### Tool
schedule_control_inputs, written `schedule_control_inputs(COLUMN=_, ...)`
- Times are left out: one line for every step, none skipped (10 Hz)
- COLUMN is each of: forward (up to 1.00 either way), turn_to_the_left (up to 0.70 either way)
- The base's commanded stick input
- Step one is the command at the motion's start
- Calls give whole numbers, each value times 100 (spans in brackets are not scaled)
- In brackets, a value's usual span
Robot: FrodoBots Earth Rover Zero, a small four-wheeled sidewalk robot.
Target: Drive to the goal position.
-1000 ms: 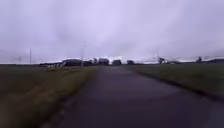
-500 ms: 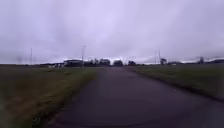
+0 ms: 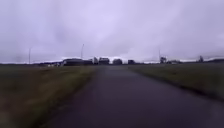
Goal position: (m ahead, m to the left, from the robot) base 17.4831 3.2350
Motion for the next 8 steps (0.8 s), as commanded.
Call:
schedule_control_inputs(forward=100, turn_to_the_left=0)
schedule_control_inputs(forward=100, turn_to_the_left=-1)
schedule_control_inputs(forward=100, turn_to_the_left=-3)
schedule_control_inputs(forward=100, turn_to_the_left=-3)
schedule_control_inputs(forward=100, turn_to_the_left=-3)
schedule_control_inputs(forward=100, turn_to_the_left=-3)
schedule_control_inputs(forward=100, turn_to_the_left=-3)
schedule_control_inputs(forward=100, turn_to_the_left=-7)
